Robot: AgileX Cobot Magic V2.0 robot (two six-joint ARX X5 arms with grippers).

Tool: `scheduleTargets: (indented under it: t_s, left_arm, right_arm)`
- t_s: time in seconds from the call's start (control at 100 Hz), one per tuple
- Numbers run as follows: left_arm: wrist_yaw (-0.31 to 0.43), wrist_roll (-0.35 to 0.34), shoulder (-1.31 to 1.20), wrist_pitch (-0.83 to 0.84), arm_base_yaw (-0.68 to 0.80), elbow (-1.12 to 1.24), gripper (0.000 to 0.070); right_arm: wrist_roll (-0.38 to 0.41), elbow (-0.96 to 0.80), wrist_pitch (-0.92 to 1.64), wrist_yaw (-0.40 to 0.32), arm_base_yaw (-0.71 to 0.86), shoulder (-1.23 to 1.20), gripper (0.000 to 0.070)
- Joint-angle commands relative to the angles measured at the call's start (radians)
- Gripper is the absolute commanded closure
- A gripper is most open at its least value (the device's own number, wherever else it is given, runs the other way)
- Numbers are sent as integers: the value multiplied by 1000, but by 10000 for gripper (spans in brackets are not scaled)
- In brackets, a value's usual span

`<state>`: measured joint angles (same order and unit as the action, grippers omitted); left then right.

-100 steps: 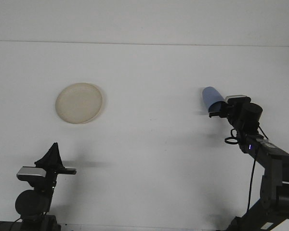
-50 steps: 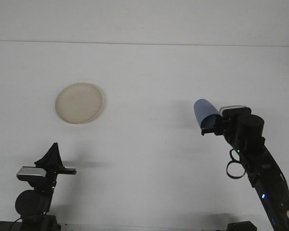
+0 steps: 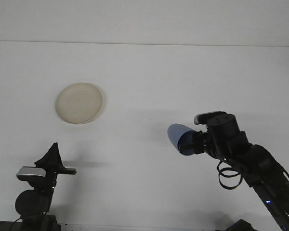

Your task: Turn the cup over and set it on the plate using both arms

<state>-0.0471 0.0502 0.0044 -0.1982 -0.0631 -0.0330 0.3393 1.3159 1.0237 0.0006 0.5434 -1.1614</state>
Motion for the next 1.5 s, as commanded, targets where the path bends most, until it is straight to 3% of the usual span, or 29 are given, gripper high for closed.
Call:
scheduleTargets:
  t_s: [0.0, 0.31, 0.61, 1.49]
  left_arm:
    - [3, -5, -1, -12, 0, 19, 690]
    - [3, -5, -1, -12, 0, 19, 690]
    - [3, -5, -1, -12, 0, 19, 689]
    - [3, -5, -1, -12, 0, 19, 689]
  right_arm:
    - [32, 77, 63, 4, 38, -80, 700]
    - [-10, 312, 309, 5, 161, -426, 700]
    - [-52, 332, 333, -1, 226, -607, 700]
    - [-108, 332, 315, -4, 242, -706, 678]
